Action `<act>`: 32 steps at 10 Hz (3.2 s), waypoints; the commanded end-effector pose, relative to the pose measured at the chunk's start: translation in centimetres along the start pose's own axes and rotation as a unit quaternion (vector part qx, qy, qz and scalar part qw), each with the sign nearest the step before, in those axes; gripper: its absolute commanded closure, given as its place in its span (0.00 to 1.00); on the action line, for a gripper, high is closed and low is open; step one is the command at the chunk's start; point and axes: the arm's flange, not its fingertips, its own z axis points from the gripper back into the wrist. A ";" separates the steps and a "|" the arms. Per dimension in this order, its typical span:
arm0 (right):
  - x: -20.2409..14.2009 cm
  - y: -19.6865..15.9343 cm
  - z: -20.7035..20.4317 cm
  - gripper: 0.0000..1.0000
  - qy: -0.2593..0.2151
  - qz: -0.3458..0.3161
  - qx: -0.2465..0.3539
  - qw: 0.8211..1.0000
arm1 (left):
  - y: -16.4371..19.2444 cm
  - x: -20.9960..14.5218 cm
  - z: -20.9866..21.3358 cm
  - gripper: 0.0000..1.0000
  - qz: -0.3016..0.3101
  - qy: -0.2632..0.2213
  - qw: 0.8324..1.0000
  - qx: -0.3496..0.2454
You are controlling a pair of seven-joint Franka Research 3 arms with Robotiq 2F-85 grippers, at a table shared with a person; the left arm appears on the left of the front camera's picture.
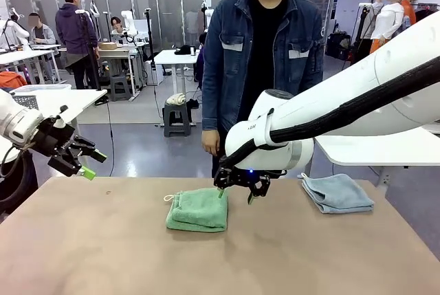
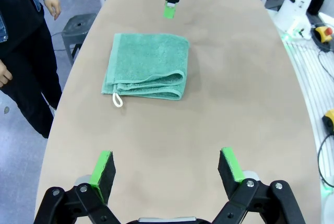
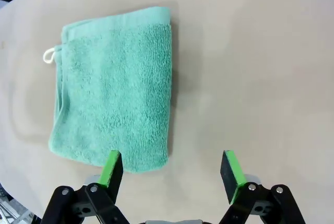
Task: Fold the towels and place them in the basket.
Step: When a person lays out a Towel with hook on the table, fold it in half twice, then stack the folded Towel with hook on the right side of the table.
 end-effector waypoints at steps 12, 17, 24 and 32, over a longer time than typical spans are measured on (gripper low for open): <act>1.5 0.6 -2.8 0.05 0.004 -0.010 0.018 1.000 | 0.1 0.1 -0.1 0.00 -0.001 0.002 1.000 0.003; 1.5 0.6 -2.8 0.05 0.004 -0.010 0.018 1.000 | 0.1 0.1 -0.1 0.00 -0.001 0.002 1.000 0.003; 2.2 2.4 -6.5 0.05 -0.022 -0.039 0.021 0.999 | 0.1 0.1 -0.1 0.00 -0.001 0.002 1.000 0.003; 2.7 3.1 -7.8 0.48 -0.021 -0.039 -0.008 0.999 | 0.1 0.1 -0.1 0.00 -0.001 0.002 1.000 0.003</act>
